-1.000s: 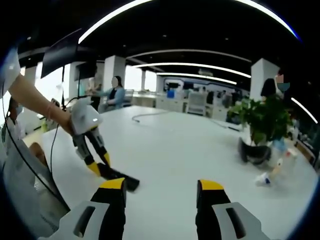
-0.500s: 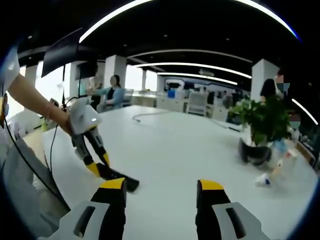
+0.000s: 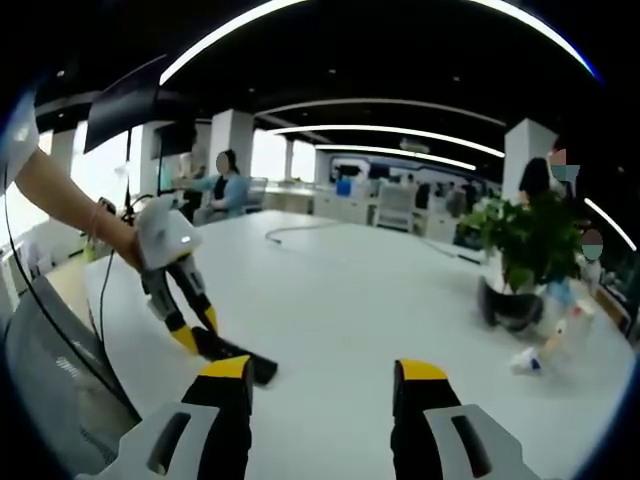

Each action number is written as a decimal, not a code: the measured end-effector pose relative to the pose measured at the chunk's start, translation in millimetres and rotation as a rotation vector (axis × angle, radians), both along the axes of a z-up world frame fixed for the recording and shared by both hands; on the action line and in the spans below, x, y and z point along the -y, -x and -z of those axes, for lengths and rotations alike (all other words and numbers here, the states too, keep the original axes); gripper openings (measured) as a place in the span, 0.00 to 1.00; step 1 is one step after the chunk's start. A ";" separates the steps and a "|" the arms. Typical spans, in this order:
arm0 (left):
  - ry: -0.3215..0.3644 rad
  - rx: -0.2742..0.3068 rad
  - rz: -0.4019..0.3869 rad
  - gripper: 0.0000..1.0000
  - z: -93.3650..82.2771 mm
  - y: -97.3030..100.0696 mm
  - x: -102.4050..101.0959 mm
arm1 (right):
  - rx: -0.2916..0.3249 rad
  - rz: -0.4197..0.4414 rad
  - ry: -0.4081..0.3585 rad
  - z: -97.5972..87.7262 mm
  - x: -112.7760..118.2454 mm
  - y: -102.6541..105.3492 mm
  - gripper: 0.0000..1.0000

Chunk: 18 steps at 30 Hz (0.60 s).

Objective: Press the specified remote control buttons in sequence, fully releasing each button before pressing the next.

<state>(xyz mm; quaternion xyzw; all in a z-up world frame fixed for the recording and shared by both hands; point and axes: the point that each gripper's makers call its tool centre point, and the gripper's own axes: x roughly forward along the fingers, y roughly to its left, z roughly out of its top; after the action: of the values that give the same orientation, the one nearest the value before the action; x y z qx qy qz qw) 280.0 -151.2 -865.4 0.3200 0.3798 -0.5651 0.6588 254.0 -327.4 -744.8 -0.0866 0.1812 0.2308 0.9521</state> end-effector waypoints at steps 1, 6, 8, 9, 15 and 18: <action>0.002 0.000 -0.001 0.24 -0.1 0.4 -0.1 | 0.000 0.000 0.001 0.1 0.0 0.1 0.54; 0.009 0.000 -0.004 0.24 -0.3 1.8 -0.1 | 0.001 -0.002 0.004 0.2 -0.4 0.3 0.54; 0.009 0.000 -0.004 0.24 -0.3 2.4 -0.2 | 0.000 -0.002 0.003 0.2 -0.6 0.4 0.54; 0.010 0.000 -0.005 0.24 -0.3 2.6 -0.2 | 0.002 -0.001 0.004 0.0 -0.5 0.3 0.54; 0.005 0.001 0.001 0.24 -0.2 5.1 0.2 | 0.000 -0.006 0.003 0.1 -1.3 0.5 0.53; 0.003 0.002 0.003 0.24 -0.1 6.5 0.6 | 0.001 -0.006 0.003 -0.2 -1.0 0.6 0.52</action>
<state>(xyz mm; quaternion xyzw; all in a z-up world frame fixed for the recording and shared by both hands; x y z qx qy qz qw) 273.5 -151.8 -865.3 0.3202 0.3780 -0.5663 0.6587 253.4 -326.4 -744.6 -0.0889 0.1807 0.2331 0.9514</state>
